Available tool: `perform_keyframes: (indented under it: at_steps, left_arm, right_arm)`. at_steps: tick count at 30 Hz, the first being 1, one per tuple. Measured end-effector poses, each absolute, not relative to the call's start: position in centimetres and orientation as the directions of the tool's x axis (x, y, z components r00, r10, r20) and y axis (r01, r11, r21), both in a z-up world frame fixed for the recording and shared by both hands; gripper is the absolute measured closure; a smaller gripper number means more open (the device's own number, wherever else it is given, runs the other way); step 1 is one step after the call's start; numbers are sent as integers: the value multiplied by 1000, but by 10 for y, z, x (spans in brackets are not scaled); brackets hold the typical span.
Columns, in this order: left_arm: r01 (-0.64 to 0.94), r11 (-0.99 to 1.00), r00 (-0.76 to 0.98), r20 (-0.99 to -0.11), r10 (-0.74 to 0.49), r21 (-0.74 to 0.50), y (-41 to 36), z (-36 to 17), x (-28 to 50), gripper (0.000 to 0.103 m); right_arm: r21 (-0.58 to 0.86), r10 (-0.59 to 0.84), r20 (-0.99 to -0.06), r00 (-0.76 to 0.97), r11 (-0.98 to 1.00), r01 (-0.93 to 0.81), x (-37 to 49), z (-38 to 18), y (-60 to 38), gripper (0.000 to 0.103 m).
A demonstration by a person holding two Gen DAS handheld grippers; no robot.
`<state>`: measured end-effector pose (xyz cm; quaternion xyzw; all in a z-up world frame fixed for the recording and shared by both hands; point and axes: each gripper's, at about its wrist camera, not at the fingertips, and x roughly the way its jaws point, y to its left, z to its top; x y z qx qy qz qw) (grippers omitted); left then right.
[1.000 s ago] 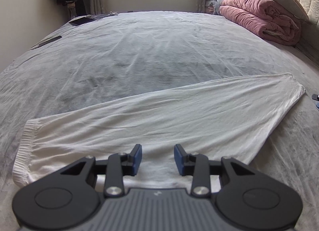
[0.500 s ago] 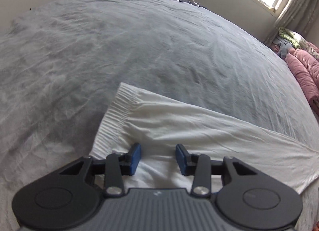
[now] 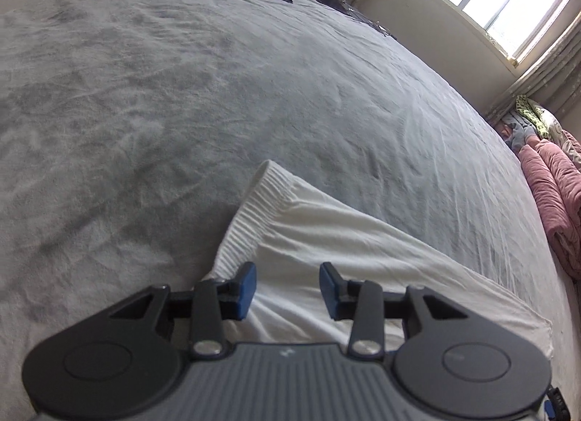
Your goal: Fold clothes
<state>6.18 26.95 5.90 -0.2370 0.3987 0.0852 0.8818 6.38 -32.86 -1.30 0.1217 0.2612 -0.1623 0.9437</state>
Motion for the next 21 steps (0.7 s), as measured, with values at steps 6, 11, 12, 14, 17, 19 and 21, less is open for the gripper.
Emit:
perform_keyframes:
  at_steps: [6, 11, 12, 14, 17, 19, 21]
  left_arm:
    - [-187, 927, 690, -715, -111, -324, 225, 71, 60, 62]
    - [-71, 965, 659, -739, -144, -252, 191, 62, 58, 62]
    - [-66, 965, 642, -751, -154, -255, 191, 59, 57, 61]
    - [-68, 959, 612, -770, -178, -276, 195, 51, 57, 60]
    - [-86, 936, 610, -761, -221, -341, 208, 45, 56, 59]
    - [-89, 926, 611, -755, -240, -366, 213, 44, 55, 59]
    - [-79, 928, 612, -753, -243, -364, 212, 43, 52, 60]
  right_arm:
    - [126, -214, -496, 841, 941, 313, 57, 0, -287, 47]
    - [112, 112, -478, 871, 992, -66, 63, 21, -176, 72]
    - [109, 169, -488, 856, 985, -132, 67, 26, -153, 72]
    - [93, 258, -508, 822, 965, -245, 74, 34, -106, 73]
    - [67, 374, -535, 757, 913, -403, 84, 40, -43, 73]
    - [57, 417, -556, 719, 882, -467, 91, 38, -13, 73]
    - [52, 436, -582, 686, 862, -504, 98, 34, 10, 73]
